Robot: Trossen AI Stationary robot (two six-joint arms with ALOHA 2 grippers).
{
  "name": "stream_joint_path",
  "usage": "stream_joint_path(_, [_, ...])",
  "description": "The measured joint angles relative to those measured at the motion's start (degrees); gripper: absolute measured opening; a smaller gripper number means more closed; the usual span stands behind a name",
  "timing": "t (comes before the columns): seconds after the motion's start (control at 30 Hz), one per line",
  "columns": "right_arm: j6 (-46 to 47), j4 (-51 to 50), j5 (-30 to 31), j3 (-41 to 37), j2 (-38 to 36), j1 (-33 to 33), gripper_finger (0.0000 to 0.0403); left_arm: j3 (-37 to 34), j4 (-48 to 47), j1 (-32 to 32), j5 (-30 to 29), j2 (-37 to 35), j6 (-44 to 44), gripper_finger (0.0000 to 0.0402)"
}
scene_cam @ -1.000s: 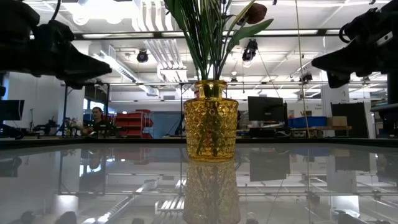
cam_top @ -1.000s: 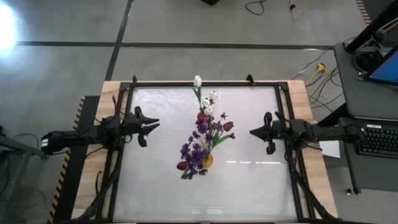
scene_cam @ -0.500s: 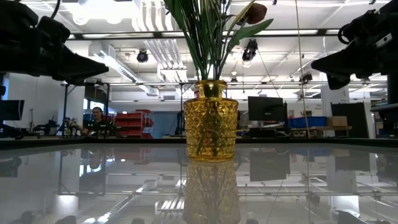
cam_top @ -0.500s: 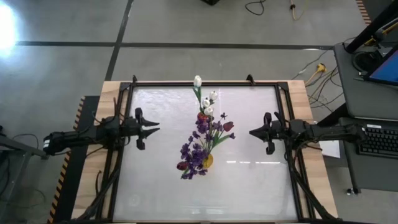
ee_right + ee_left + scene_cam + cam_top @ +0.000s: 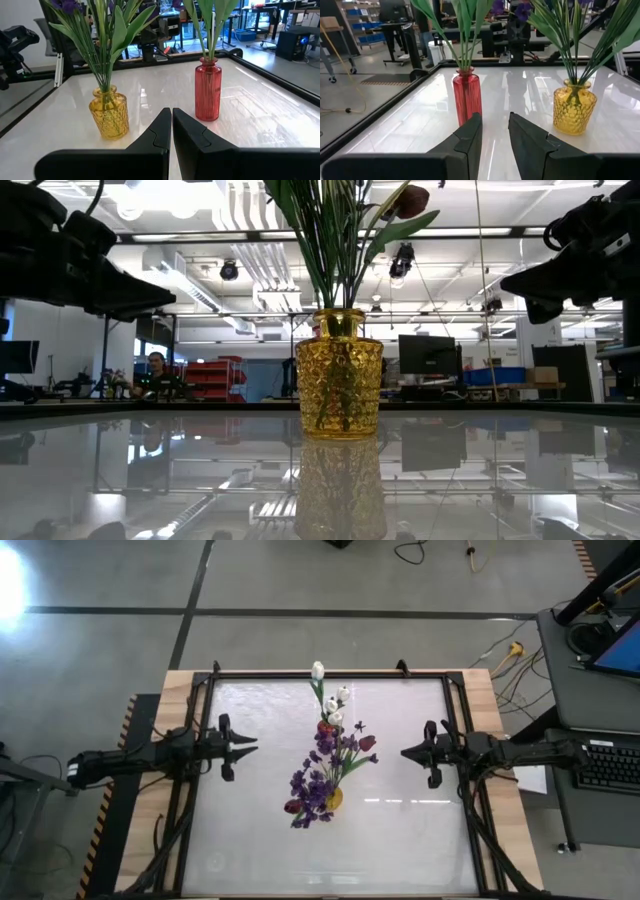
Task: Sort flowers into vase by color
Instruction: Return to Home Position
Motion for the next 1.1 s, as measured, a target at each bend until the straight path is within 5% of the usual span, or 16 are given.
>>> stream_joint_path(1.1, [0.00,-0.02,0.00,0.04,0.00,0.01,0.0009,1.33,0.37,0.00,-0.11,0.66,-0.02,0.0085])
